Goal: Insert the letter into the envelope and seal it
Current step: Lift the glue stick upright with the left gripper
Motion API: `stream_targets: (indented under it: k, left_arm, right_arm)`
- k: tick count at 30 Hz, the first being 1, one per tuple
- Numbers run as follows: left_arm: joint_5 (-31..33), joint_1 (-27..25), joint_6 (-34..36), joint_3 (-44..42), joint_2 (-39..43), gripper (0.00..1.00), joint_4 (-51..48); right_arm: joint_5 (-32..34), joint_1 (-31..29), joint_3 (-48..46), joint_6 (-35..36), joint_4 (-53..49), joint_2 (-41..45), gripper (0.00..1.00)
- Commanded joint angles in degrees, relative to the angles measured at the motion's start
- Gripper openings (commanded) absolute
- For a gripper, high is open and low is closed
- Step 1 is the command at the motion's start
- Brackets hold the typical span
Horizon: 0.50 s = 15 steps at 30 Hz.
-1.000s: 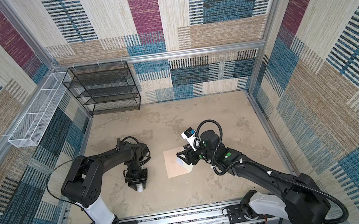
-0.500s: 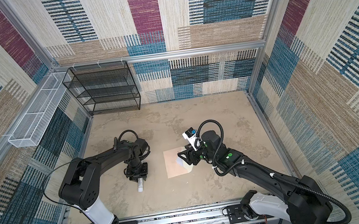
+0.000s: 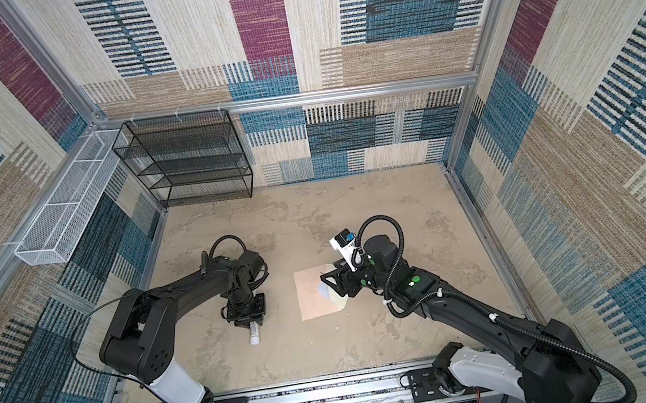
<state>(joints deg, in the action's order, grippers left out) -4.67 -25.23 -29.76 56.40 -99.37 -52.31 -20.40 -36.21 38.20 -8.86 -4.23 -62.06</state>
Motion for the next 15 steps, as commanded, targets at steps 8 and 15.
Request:
stream_targets:
  k: [8,15]
  left_arm:
    - [0.4,-0.2,0.5,-3.4,-0.6,0.42,1.4]
    - [1.1,0.0,0.9,-0.9,-3.5,0.38,2.3]
  right_arm:
    - [1.3,-0.1,0.0,-0.9,0.1,1.9,0.65]
    - [1.2,0.0,-0.2,-1.3,0.1,2.4,0.65]
